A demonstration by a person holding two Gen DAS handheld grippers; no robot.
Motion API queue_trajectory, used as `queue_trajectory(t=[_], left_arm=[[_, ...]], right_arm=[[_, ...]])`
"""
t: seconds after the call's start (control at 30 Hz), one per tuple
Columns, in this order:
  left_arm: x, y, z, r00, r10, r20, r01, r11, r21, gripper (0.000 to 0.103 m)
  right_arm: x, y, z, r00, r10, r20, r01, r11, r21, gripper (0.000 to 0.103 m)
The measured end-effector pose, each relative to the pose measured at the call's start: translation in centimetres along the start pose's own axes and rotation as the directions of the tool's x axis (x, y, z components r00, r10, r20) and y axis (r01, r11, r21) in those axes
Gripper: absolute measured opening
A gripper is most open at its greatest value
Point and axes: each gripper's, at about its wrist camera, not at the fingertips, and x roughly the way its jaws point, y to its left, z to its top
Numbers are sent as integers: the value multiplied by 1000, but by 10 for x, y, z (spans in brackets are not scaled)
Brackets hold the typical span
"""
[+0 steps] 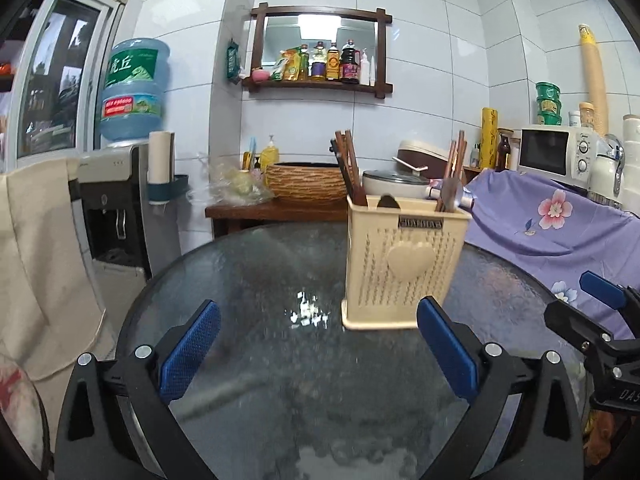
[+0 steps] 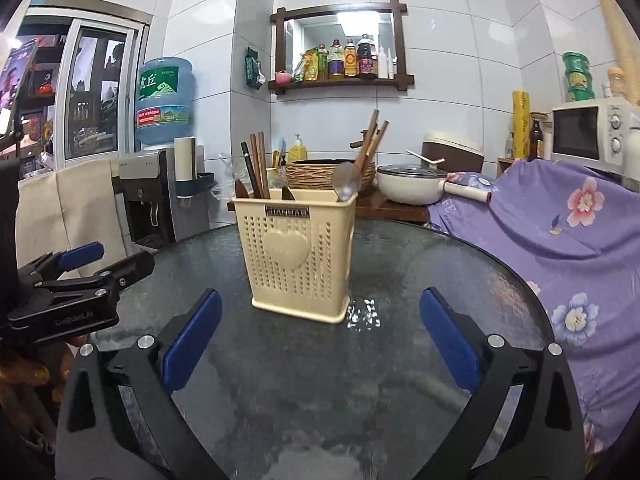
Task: Organize utensils
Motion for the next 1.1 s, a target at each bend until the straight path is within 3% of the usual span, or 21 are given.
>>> queue_trajectory(t=[0.17, 0.5, 1.1], left_arm=[[-19, -7, -18, 999, -4, -40, 5, 999, 38, 97], [-54, -18, -24, 1000, -20, -14, 21, 999, 44, 97], [-65, -13, -33, 999, -8, -34, 9, 1000, 10, 97]], right_arm=[[-29, -7, -17, 1000, -2, -8, 2, 1000, 28, 97], [-69, -5, -17, 998, 12, 61, -14, 1000, 24, 97], [-75, 1, -15, 998, 23, 50, -23, 1000, 7, 97]])
